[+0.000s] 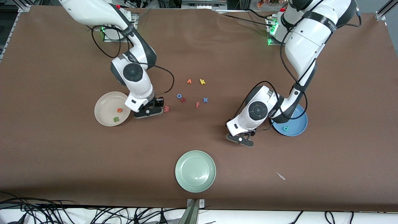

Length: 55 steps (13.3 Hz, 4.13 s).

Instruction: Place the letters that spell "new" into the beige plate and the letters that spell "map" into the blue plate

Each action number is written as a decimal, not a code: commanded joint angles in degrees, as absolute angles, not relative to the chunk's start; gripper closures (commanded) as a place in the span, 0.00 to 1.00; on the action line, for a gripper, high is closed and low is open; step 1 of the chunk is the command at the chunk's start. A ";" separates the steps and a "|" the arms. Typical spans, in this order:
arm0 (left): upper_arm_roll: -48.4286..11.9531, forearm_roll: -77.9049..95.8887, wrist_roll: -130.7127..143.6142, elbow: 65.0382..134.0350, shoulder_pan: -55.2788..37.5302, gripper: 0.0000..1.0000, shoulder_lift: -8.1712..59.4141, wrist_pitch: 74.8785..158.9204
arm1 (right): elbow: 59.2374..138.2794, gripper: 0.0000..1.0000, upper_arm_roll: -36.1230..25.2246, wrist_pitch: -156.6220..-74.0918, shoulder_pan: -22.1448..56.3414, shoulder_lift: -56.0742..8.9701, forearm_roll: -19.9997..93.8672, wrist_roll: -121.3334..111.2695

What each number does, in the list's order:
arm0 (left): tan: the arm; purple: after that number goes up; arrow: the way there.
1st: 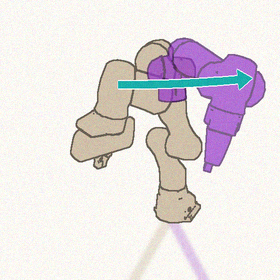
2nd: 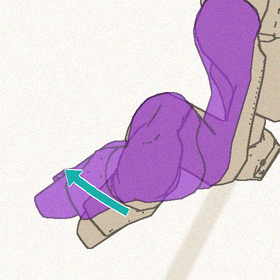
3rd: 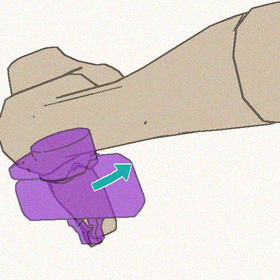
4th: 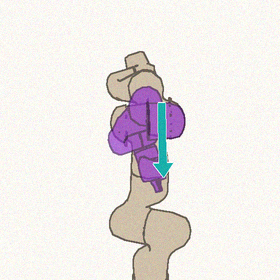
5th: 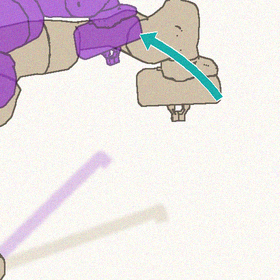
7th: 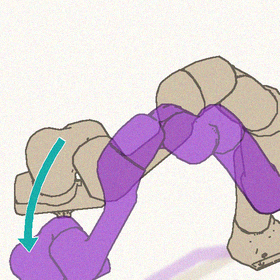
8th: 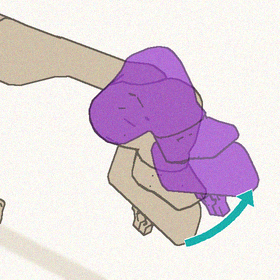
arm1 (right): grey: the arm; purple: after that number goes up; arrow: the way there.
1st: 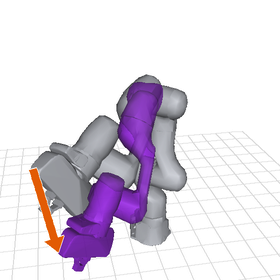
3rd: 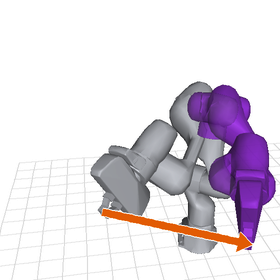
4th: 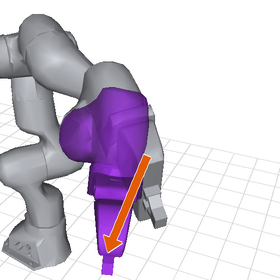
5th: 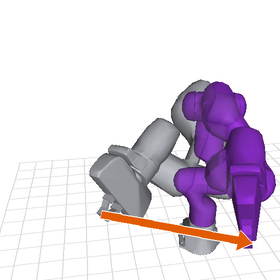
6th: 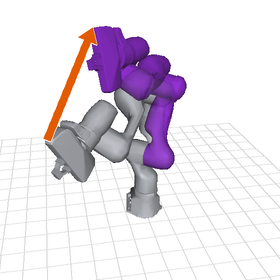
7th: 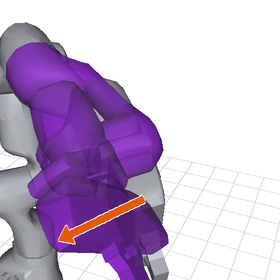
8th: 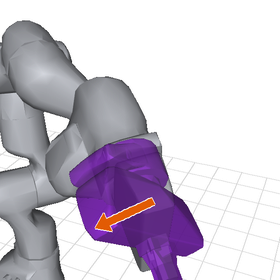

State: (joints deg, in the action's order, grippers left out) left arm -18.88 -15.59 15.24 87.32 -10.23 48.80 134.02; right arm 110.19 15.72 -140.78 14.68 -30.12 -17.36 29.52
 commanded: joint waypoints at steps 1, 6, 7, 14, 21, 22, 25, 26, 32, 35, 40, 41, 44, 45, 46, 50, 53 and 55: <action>-18.37 -17.67 16.17 85.43 -11.07 0.71 49.83 134.38 | 103.98 0.38 15.82 -140.01 17.21 -35.32 -16.70 34.69; -18.37 -18.02 16.09 85.17 -10.38 1.00 48.96 133.60 | 104.23 0.38 15.73 -140.27 18.37 -36.39 -16.61 38.23; -18.37 -17.93 15.91 85.17 -9.50 1.00 47.82 132.98 | 105.11 0.39 15.65 -140.45 18.37 -36.39 -16.52 38.67; -18.81 -17.93 8.46 86.04 -2.65 0.99 38.94 108.75 | 108.90 0.65 15.56 -142.65 18.46 -35.95 -16.70 41.13; -19.95 -17.67 1.85 92.90 5.54 0.00 37.18 107.93 | 112.92 0.92 10.82 -133.69 15.66 -25.34 -16.52 23.95; -19.86 -17.58 1.93 92.81 5.54 0.00 37.09 107.93 | 115.81 0.92 10.38 -133.77 13.73 -22.70 -16.61 19.56; -19.95 -17.67 1.93 92.02 5.01 0.00 36.04 107.67 | 123.99 0.91 8.97 -133.86 7.75 -15.14 -16.61 8.03; -19.95 -17.58 1.93 91.85 4.92 0.00 35.25 107.32 | 126.10 0.85 8.27 -133.94 7.13 -13.38 -16.61 6.08; -20.30 -15.47 2.11 88.69 4.66 0.00 24.89 101.89 | 123.86 0.00 7.38 -119.40 6.24 -2.82 -16.26 5.19; -20.21 -11.61 2.02 81.59 5.36 0.00 21.89 93.99 | 111.40 0.00 7.38 -105.34 6.24 -0.97 -6.53 4.92; -19.60 -11.43 1.58 74.80 6.58 0.00 17.23 87.28 | 100.74 0.00 5.99 -95.13 6.33 3.69 -3.61 4.92; -19.60 -11.43 1.84 74.79 7.72 0.00 16.27 87.19 | 98.37 0.00 4.15 -92.31 6.50 3.69 -1.86 4.83; -17.50 -6.18 1.58 76.19 8.88 0.00 14.52 90.59 | 96.42 0.00 -6.28 -90.35 13.59 3.43 -0.26 1.15; -14.79 -3.11 1.32 79.16 8.27 0.00 12.24 92.36 | 96.42 0.00 -7.89 -90.44 14.67 3.25 -0.26 1.06; -11.20 0.14 1.32 84.06 6.17 0.00 8.91 94.98 | 96.33 0.00 -7.74 -90.44 14.68 3.08 -0.35 1.05; -5.90 0.89 1.93 95.25 -1.21 0.00 -1.91 95.11 | 94.40 0.00 -7.12 -89.57 15.56 2.02 -0.70 1.32; -4.14 1.05 1.94 97.12 -2.63 0.00 -3.69 91.59 | 94.31 0.00 -7.12 -88.77 15.56 2.11 -0.88 1.49; -4.22 1.49 1.93 95.64 -2.73 0.00 -2.56 91.49 | 94.31 0.00 -7.03 -88.77 15.56 2.02 -1.05 1.58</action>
State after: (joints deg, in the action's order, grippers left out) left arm -5.29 0.40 2.23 95.35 -2.11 -2.69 91.53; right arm 96.23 -6.78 -90.48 15.33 2.79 -1.25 1.50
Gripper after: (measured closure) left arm 0.000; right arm 0.000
